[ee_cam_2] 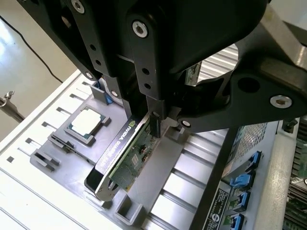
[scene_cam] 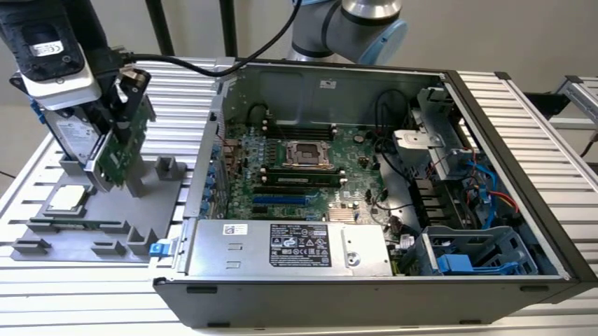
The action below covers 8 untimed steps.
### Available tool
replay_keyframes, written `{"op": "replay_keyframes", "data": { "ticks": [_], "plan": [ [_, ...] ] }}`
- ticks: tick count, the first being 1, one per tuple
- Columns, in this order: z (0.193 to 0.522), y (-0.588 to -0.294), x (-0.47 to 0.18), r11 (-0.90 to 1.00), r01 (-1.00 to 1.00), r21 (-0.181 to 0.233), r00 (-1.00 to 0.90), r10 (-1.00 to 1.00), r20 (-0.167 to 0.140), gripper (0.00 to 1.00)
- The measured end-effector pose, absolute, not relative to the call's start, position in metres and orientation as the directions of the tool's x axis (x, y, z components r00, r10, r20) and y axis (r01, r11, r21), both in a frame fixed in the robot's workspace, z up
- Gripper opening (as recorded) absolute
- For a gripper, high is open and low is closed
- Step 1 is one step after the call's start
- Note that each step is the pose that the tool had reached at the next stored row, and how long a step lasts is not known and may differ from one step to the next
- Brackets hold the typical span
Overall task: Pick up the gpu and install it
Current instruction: 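Pick up the gpu and move the gpu toward the slot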
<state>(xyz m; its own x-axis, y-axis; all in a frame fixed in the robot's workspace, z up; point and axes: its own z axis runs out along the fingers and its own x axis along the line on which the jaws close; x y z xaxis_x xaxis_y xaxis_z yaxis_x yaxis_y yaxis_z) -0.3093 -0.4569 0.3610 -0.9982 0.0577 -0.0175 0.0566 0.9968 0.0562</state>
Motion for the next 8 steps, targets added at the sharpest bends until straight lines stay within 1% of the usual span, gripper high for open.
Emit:
{"op": "replay_keyframes", "data": {
  "ticks": [8],
  "plan": [
    [0.3671, -0.4569, -0.3093, 0.997, 0.057, 0.056, -0.998, 0.058, -0.017, 0.00]
  ]
}}
